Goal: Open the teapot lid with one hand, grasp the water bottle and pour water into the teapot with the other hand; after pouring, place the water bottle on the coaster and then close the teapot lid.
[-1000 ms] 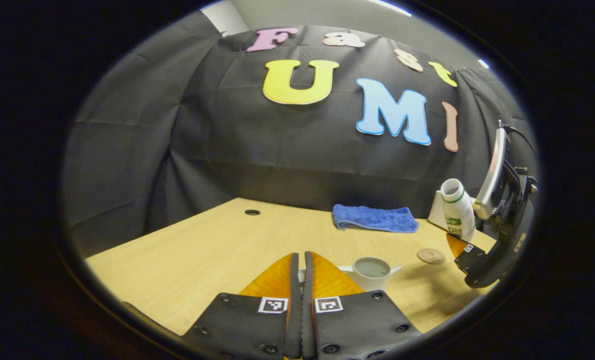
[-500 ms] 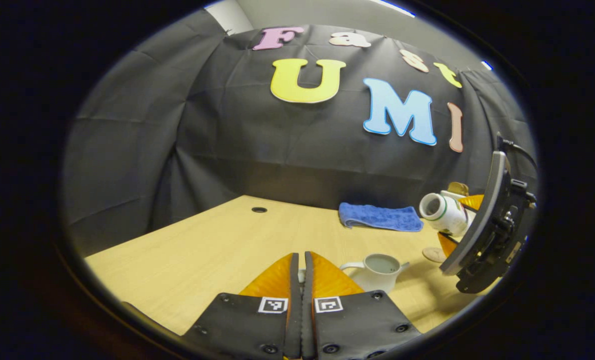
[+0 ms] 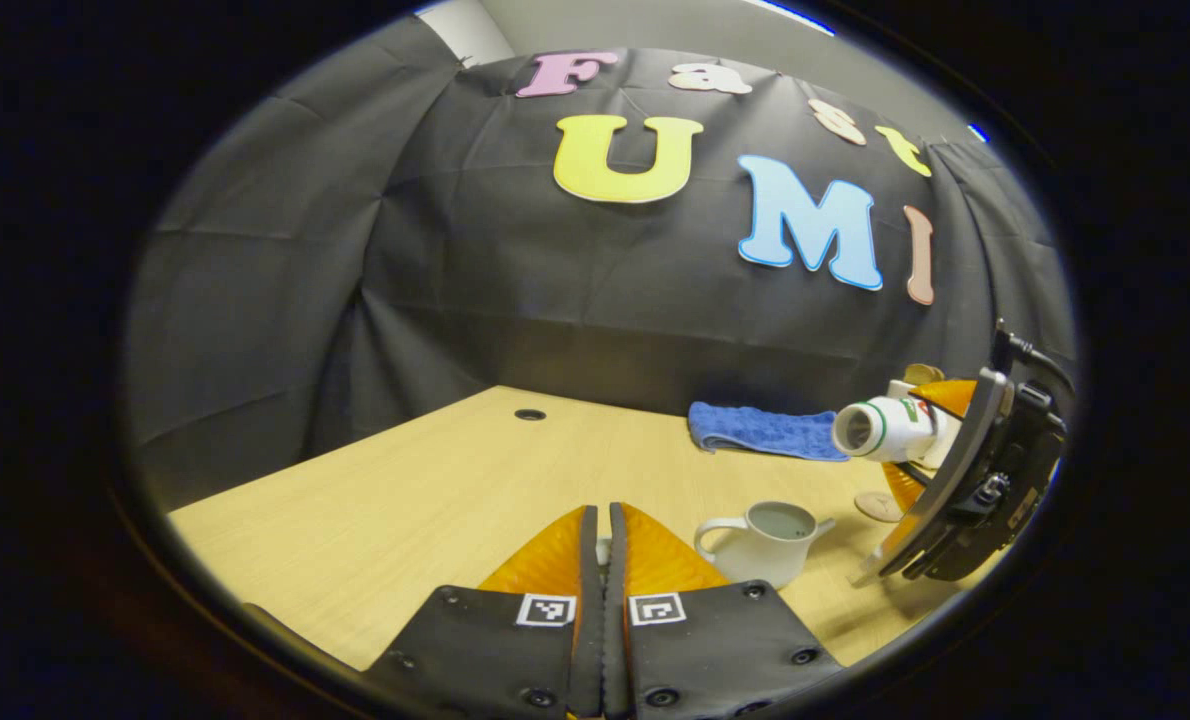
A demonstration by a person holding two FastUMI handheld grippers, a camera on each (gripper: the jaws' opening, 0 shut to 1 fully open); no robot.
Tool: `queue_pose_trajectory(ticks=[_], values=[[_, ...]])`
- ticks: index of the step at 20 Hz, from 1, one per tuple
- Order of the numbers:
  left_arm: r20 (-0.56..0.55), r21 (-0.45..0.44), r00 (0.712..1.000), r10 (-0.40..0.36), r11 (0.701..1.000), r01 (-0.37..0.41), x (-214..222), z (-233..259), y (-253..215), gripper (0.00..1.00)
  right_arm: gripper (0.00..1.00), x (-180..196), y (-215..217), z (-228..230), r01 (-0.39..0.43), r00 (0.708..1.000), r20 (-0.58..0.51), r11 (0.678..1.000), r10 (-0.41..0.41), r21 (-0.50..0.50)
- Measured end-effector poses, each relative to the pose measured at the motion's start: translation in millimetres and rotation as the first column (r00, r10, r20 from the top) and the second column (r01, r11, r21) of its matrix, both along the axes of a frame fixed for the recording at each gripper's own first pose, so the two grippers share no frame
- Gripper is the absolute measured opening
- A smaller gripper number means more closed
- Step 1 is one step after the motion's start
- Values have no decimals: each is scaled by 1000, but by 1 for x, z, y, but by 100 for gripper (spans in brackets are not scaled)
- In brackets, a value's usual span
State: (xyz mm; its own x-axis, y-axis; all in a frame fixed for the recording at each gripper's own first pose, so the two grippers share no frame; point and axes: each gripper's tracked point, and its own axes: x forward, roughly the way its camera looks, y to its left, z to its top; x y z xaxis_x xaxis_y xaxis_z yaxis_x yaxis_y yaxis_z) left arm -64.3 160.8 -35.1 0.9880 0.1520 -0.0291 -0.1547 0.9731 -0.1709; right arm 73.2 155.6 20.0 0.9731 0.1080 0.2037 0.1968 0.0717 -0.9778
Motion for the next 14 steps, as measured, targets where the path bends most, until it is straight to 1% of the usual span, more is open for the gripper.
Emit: queue_pose_trajectory(ticks=[11, 12, 13, 14], values=[[-4, 3, 1000, 6, 1000, -6, 0, -2, 1, 5, 79, 5, 5, 11, -5, 999, 51, 989, 13, -146], [-6, 4, 1000, 6, 1000, -6, 0, -3, 1, 5, 77, 4, 6, 13, -7, 998, 58, 987, 17, -161], [-7, 5, 1000, 7, 1000, -7, 0, -3, 0, 5, 79, 5, 6, 15, -9, 998, 64, 985, 20, -172], [-7, 4, 1000, 6, 1000, -6, 0, -3, -1, 5, 79, 5, 8, 15, -12, 997, 67, 984, 24, -178]])
